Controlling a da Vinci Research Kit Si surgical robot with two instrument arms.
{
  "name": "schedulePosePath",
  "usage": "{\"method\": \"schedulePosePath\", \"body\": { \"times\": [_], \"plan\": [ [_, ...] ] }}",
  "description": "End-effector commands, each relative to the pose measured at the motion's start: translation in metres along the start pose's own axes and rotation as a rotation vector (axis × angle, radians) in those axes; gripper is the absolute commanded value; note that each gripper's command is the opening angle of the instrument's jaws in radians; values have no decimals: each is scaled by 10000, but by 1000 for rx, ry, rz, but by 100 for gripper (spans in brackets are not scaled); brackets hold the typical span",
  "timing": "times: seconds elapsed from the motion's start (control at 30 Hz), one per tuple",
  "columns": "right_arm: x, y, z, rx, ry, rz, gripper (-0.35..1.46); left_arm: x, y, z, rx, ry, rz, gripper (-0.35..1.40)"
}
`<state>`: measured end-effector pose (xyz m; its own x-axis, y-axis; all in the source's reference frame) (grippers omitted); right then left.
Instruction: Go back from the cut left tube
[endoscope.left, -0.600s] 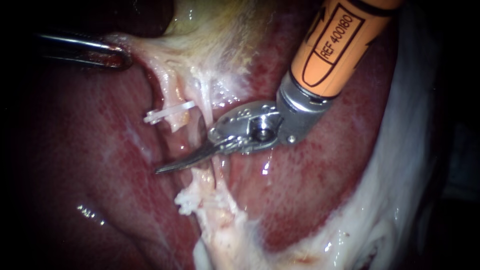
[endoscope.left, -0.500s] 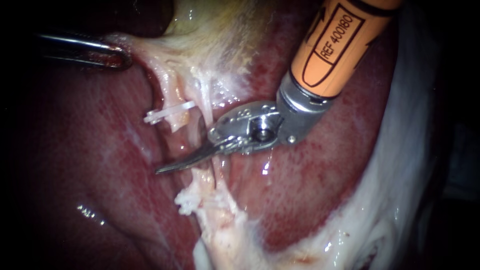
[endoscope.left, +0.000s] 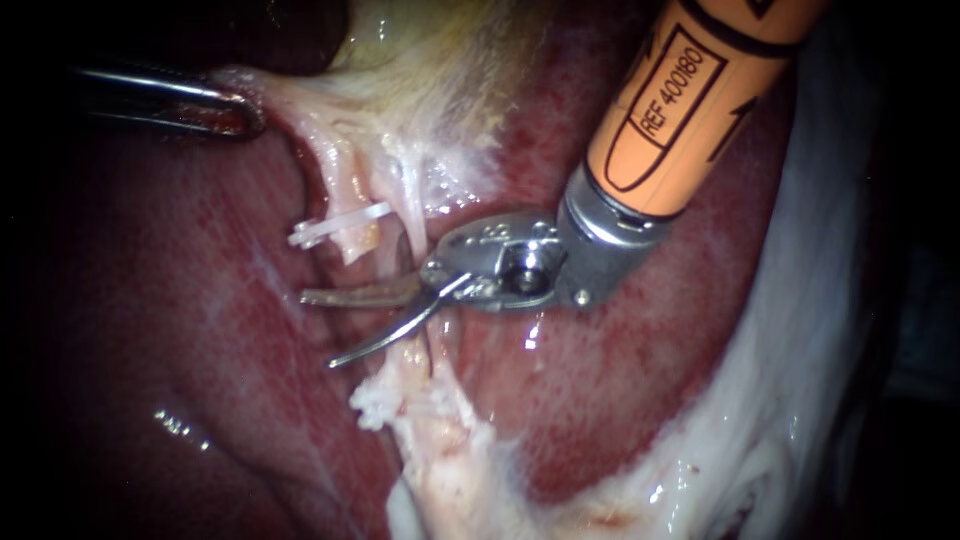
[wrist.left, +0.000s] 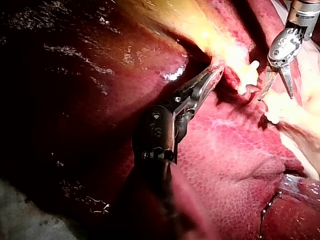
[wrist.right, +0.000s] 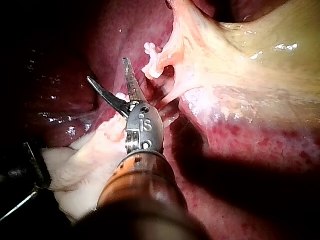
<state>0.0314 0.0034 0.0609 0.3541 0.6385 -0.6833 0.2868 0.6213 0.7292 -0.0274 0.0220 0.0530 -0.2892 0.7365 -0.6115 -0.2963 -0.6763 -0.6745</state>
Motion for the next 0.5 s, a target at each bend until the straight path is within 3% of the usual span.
{"method": "schedulePosePath", "body": {
  "times": [0.03, 0.1, 0.2, 0.37, 0.5],
  "plan": [
    [-2, -3, -5, -23, 6, -1, 143, 0, 0, 0, -1, 0, 0, -35],
    [-7, -11, -15, -81, 24, 3, 143, -1, 0, 0, -1, 0, 1, -35],
    [-15, -23, -32, -168, 5, -32, 143, -1, 0, 0, -1, 0, 1, -35],
    [-31, -45, -70, -315, -136, -137, 143, -2, -1, 1, -1, 0, 1, -35],
    [-42, -61, -106, -403, -219, -224, 143, -2, -1, 1, -1, 0, 2, -35]
  ]
}}
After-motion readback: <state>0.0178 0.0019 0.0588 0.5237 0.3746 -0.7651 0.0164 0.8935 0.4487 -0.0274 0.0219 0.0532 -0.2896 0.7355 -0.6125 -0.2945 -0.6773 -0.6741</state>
